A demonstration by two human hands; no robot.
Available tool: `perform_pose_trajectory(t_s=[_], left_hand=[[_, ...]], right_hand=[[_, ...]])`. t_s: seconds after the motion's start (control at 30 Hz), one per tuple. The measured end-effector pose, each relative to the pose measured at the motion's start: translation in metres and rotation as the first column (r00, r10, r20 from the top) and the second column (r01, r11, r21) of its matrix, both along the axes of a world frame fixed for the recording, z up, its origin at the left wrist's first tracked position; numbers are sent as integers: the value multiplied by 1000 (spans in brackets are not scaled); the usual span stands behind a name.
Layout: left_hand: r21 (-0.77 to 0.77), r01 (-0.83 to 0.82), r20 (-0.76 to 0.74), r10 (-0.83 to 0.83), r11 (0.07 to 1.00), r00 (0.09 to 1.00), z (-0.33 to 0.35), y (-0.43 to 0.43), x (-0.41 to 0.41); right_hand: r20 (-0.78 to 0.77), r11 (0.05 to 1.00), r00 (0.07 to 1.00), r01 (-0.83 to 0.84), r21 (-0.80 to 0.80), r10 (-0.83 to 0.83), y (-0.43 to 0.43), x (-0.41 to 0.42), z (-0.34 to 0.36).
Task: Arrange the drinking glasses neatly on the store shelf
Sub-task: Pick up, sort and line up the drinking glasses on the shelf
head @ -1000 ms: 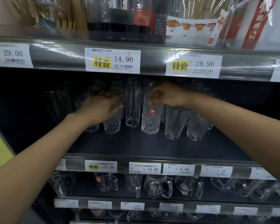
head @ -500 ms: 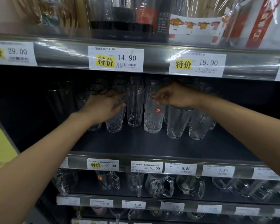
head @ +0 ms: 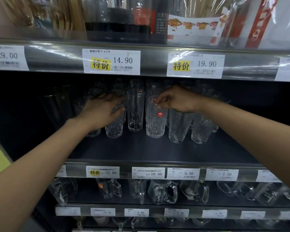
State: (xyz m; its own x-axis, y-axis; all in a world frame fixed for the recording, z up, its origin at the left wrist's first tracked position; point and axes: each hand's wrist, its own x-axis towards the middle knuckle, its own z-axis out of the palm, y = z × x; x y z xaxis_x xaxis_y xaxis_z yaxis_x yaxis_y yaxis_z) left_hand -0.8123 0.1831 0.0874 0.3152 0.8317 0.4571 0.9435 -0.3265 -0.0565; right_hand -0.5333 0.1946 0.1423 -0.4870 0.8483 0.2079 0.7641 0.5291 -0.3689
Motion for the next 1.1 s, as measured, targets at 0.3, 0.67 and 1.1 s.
perform_pose_trajectory(t_s=[0.3, 0.67, 1.1], left_hand=[[5, 7, -6, -6, 1000, 1000, 0, 1, -2], [-22, -10, -10, 9, 1000, 1000, 2, 0, 0], [-58, -67, -2, 67, 996, 998, 6, -4, 1]], right_hand=[[-12, 1000, 1000, 21, -21, -21, 5, 1, -3], [7, 999, 999, 40, -37, -40, 6, 0, -5], [10, 1000, 1000, 10, -27, -9, 11, -87, 26]])
